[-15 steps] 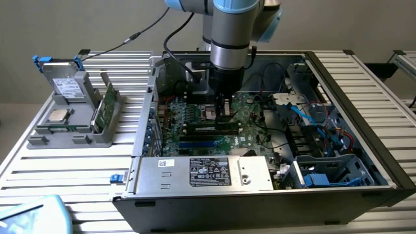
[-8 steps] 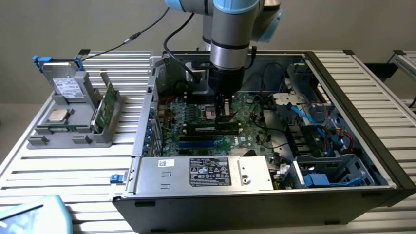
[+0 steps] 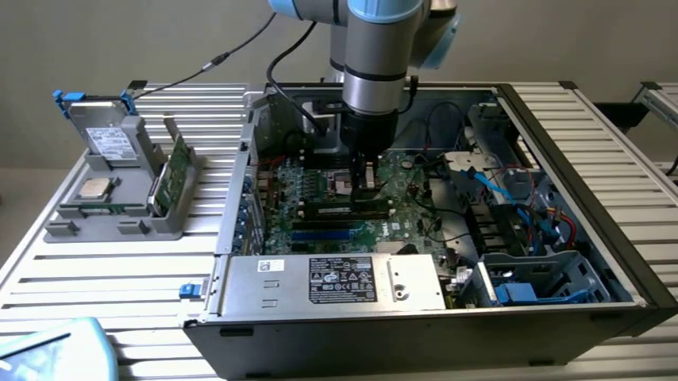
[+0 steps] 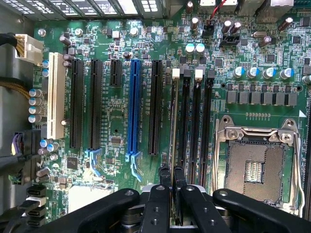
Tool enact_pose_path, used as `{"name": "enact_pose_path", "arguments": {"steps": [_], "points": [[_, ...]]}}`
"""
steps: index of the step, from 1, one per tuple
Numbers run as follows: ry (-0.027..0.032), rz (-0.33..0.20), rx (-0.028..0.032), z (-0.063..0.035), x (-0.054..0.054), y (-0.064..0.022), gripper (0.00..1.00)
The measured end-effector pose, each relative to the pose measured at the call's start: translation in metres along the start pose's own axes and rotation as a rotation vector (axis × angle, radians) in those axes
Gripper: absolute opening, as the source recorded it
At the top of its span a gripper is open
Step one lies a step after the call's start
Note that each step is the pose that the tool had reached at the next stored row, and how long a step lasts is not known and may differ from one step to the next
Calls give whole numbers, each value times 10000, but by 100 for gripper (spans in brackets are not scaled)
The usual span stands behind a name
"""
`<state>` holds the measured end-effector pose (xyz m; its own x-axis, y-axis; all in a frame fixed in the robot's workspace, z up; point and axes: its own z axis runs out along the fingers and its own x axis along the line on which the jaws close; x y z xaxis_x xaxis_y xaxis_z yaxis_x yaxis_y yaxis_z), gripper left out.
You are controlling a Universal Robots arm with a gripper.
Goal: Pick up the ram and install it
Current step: 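Insert the ram into the slot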
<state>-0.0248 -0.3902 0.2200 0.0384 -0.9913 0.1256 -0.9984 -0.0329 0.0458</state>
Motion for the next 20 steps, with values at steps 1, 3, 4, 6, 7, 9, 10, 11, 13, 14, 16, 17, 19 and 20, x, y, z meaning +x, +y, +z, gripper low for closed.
{"name": "enact_pose_path", "arguments": {"steps": [1,3,4,6,7,9,10,11,13,14,16,17,19,20], "points": [[-1,-3,-13,0,0,-1,14],[-3,-11,-67,-5,0,-2,14],[-3,-17,-105,-12,2,-1,14],[-6,-23,-174,-29,4,0,14],[-6,-27,-205,-38,6,1,14],[-8,-31,-231,-43,8,1,14],[-9,-30,-233,-43,8,1,14],[-10,-29,-235,-43,8,2,14],[-8,-31,-241,-44,11,0,14],[-8,-31,-244,-44,13,-2,14],[-8,-30,-253,-44,16,-7,14],[-5,-31,-260,-46,18,-10,14],[-8,-34,-284,-51,25,-17,14],[-11,-37,-298,-53,29,-22,14]]}}
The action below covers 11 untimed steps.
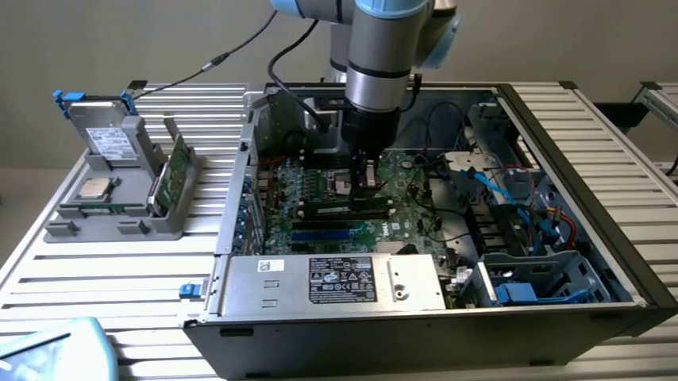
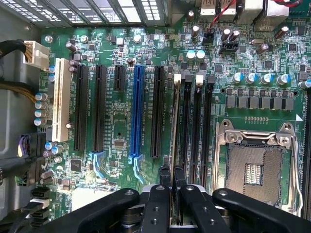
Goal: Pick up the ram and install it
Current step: 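Insert the ram into the slot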
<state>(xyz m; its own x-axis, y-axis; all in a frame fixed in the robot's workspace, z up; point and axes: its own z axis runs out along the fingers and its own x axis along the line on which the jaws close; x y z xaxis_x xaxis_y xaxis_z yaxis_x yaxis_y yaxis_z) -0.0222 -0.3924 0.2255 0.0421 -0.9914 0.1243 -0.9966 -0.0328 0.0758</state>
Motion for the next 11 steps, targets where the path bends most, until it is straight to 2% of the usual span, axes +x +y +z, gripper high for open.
{"name": "enact_pose_path", "arguments": {"steps": [5,11], "points": [[-12,-10,-75,-12,20,-27,14],[-22,-20,-138,-18,39,-56,14]]}}
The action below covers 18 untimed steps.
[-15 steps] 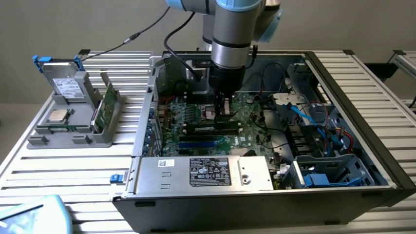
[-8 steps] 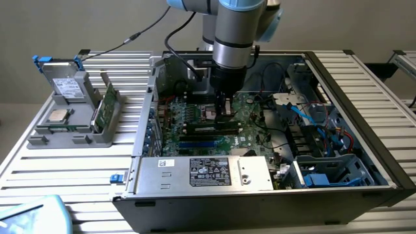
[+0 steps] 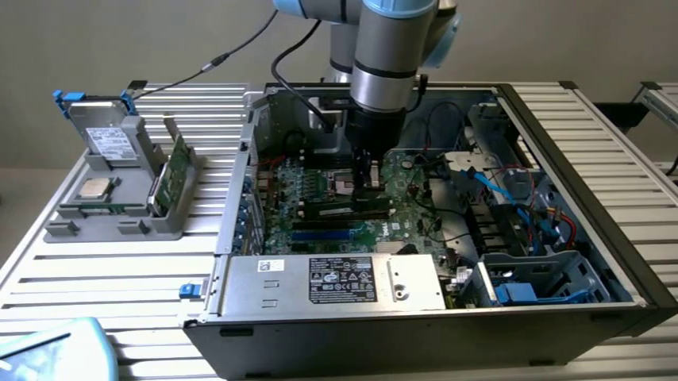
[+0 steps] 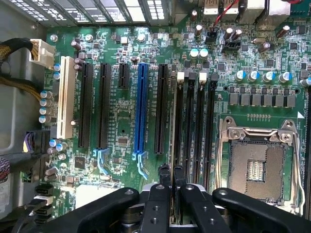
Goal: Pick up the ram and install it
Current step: 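Insert the ram into the slot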
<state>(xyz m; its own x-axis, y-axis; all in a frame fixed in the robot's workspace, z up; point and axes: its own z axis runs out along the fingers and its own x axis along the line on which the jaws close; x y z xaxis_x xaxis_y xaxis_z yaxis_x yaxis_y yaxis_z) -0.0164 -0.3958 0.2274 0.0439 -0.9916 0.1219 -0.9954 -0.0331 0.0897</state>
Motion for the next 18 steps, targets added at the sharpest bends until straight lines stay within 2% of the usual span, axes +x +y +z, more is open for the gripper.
{"name": "enact_pose_path", "arguments": {"steps": [8,10,12,16,18], "points": [[-3,-6,-30,-22,4,-9,14],[-7,-11,-83,-26,11,-26,14],[-66,-25,-151,-25,22,-40,14],[-295,-65,-300,-24,53,-60,14],[-387,-87,-413,-26,66,-70,14]]}}
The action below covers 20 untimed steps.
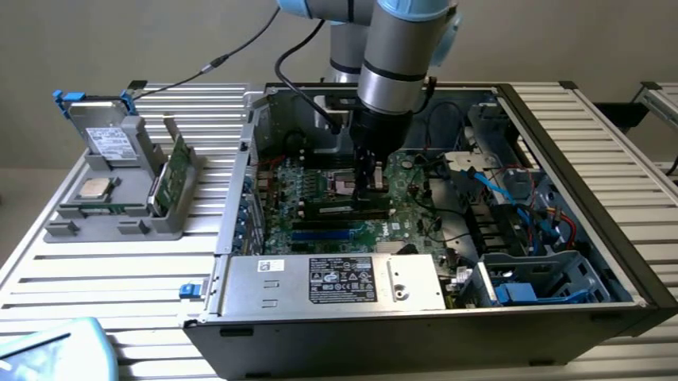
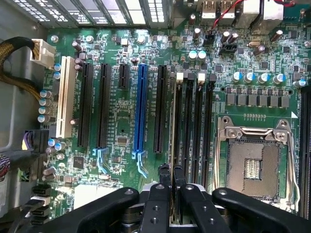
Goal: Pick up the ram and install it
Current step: 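Insert the ram into the slot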
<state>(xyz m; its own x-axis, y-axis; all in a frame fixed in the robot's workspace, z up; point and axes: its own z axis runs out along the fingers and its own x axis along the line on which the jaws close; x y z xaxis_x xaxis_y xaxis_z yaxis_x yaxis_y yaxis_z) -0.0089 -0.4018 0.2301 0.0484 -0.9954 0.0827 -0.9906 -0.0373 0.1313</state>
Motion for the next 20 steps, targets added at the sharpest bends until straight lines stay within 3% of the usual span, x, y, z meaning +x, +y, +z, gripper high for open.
{"name": "enact_pose_path", "arguments": {"steps": [4,5,6,13,20], "points": [[-84,-36,-308,-25,19,-15,14],[-107,-45,-368,-30,24,-21,14],[-122,-49,-389,-31,28,-30,14],[-132,-50,-391,-29,32,-120,14],[-139,-44,-391,-25,31,-127,14]]}}
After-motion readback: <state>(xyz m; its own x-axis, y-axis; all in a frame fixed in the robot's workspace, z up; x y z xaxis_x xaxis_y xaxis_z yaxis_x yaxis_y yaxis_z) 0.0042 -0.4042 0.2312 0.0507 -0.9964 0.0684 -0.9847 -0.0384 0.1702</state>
